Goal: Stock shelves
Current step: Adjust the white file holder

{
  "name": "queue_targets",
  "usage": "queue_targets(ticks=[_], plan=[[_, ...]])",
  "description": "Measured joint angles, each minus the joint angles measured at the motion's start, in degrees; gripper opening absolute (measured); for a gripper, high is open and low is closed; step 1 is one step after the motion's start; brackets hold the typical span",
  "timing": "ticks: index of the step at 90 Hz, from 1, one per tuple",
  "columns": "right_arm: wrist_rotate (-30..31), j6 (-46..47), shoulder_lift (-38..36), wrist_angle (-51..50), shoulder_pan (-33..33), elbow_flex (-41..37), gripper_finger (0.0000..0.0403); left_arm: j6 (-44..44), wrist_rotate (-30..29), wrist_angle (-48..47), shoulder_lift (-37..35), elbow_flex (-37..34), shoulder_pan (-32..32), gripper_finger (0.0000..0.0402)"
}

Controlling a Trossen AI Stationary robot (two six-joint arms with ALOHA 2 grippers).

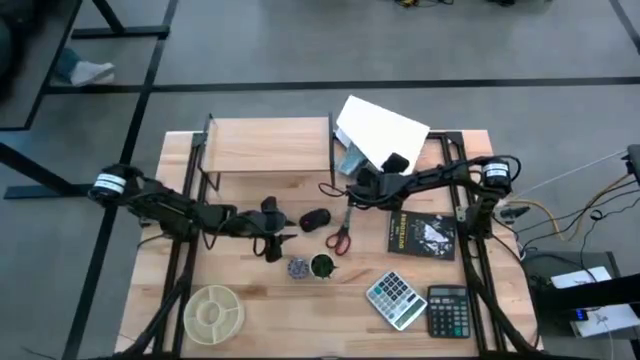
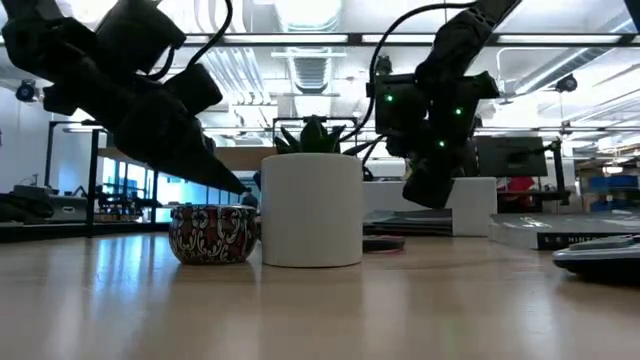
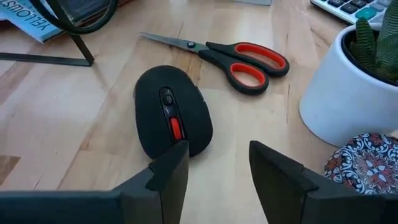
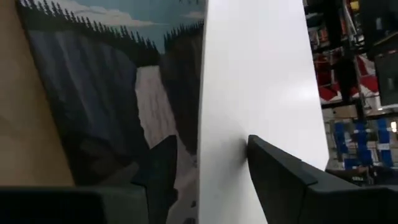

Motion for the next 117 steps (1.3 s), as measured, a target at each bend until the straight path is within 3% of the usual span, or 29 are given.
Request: queue_targets(ticks=[37, 46, 75, 93, 117], plan=[[7.27, 12.70, 0.00, -0.81, 1.37, -2.18, 0.0011, 0.02, 0.02, -0.08, 0.00, 0.00, 0.01, 0.0132], [7.44, 16.79, 0.02, -1.07, 1.42, -2.19, 0.0012, 0.00, 0.00, -0.08, 0.00, 0.00, -0.01, 0.0130], [9.71, 43.02, -1.00, -9.26, 4.53, -2.17, 0.0010, -0.20, 0.02, -0.43, 0.00, 0.00, 0.01, 0.0142], [9.08, 60.62, -2.80, -19.29, 9.18, -2.25, 0.0009, -0.20, 0.07, -0.45, 0.00, 0.00, -0.01, 0.0151], [9.88, 85.20, -4.13, -24.71, 16.19, -2.95, 0.0004, -0.20, 0.20, -0.41, 0.00, 0.00, -0.01, 0.0154]])
